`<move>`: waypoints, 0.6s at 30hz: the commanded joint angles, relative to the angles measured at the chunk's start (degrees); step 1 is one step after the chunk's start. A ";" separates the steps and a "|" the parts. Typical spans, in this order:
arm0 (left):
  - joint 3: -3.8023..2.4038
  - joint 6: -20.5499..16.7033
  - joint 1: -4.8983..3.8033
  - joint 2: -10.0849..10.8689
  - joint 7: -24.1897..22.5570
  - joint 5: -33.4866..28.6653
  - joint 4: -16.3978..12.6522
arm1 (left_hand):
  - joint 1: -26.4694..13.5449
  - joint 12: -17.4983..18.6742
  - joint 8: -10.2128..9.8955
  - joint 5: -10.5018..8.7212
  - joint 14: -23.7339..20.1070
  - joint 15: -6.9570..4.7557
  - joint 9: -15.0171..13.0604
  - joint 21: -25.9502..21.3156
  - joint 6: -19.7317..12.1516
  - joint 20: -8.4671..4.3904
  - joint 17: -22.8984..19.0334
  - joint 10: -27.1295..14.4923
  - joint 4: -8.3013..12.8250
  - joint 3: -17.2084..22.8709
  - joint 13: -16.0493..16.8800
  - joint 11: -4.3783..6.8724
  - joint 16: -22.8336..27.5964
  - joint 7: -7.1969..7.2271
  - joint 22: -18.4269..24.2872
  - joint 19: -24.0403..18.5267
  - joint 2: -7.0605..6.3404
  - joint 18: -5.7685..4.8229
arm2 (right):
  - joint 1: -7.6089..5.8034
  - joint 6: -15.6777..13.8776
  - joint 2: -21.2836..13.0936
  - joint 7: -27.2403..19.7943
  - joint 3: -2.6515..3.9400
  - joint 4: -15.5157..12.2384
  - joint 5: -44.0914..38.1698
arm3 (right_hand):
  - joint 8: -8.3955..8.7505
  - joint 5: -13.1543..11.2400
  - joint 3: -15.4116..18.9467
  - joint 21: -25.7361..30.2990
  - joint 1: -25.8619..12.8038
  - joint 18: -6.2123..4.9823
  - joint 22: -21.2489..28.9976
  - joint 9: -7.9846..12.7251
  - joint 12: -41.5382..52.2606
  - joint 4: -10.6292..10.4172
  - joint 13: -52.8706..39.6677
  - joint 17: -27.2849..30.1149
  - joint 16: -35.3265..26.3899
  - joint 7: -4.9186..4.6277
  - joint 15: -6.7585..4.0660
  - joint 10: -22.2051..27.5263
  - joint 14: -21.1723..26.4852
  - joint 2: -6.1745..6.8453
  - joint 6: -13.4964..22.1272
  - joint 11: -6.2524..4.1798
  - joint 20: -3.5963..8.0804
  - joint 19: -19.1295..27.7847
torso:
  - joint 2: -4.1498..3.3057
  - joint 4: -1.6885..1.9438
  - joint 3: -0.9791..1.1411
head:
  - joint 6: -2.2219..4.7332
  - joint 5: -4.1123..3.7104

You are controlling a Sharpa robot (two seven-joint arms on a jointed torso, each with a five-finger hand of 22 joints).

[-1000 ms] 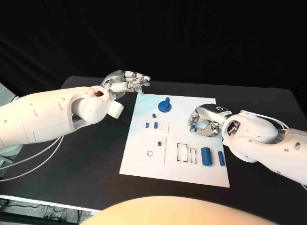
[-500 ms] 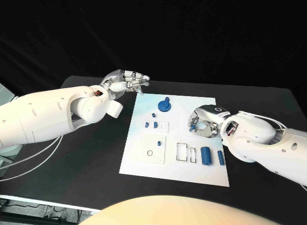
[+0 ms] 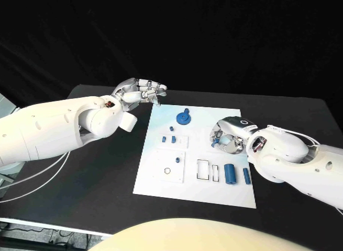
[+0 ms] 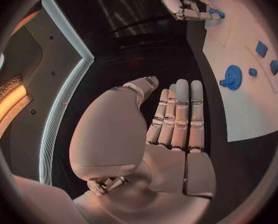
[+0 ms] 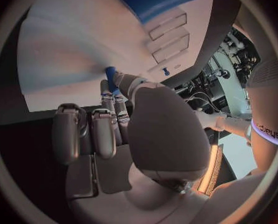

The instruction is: Assemble the parts on the task board

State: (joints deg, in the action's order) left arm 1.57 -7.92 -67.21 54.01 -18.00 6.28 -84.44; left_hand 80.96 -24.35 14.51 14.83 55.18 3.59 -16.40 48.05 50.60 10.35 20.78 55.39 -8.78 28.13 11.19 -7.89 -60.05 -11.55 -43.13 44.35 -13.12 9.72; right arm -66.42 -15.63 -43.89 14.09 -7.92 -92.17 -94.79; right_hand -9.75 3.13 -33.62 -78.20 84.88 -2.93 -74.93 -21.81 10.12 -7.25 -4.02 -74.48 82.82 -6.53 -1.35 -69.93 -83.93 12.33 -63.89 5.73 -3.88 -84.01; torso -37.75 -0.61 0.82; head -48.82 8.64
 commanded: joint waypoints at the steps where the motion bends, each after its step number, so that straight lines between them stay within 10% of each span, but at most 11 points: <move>1: -0.04 0.69 -0.04 -0.15 -0.23 -0.42 -0.04 | -0.19 -0.31 0.07 0.15 -0.02 0.46 0.05 -0.34 -0.53 -0.08 -0.05 -0.31 -0.37 0.08 -0.05 0.12 0.36 0.06 0.07 0.41 0.52 0.66 | -0.04 -4.10 -0.45 -0.63 0.13 -0.89 -0.46 | -0.25 0.28 -0.21 -0.33 0.15 0.81 -11.17 -0.11 -0.02 0.69 -1.75 -0.04 0.06 -0.01 -0.32 -3.66 -3.09 -1.03 -0.35 -3.26 0.36 -3.32 | 0.05 -0.03 -0.04 | 0.17 -0.02; 18: -0.03 0.74 0.00 -1.09 -0.35 -0.72 0.74 | -0.21 -0.37 0.10 0.16 -0.01 0.46 0.06 -0.42 -0.54 -0.07 -0.04 -0.36 -0.49 0.10 -0.05 0.13 0.36 0.08 0.12 0.45 0.68 0.67 | -1.61 -5.89 0.03 -3.16 1.03 -9.17 4.43 | -0.63 0.27 -0.74 -0.76 -0.88 0.90 -11.42 -0.61 -0.52 2.02 -2.24 -0.07 0.07 0.04 -0.56 -4.33 -3.09 -0.77 -0.70 -3.42 0.36 -3.40 | 0.04 -0.06 -0.01 | 0.39 0.19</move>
State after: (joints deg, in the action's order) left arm 1.57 -7.93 -67.21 53.11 -17.96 6.08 -83.66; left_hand 80.74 -24.35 14.50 14.83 55.18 3.59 -16.41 47.82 50.39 10.35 20.78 55.39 -8.94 28.30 11.20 -7.89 -60.05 -11.35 -43.09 44.34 -12.89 9.72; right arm -68.31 -20.44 -44.49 12.98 -6.86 -100.65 -91.85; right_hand -10.19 3.24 -33.68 -78.87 84.28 -2.94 -74.91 -22.36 9.73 -6.21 -4.02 -74.56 82.82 -6.54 -1.55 -70.15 -84.15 11.61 -64.29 5.95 -3.89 -84.01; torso -37.61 -0.64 0.76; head -48.43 8.67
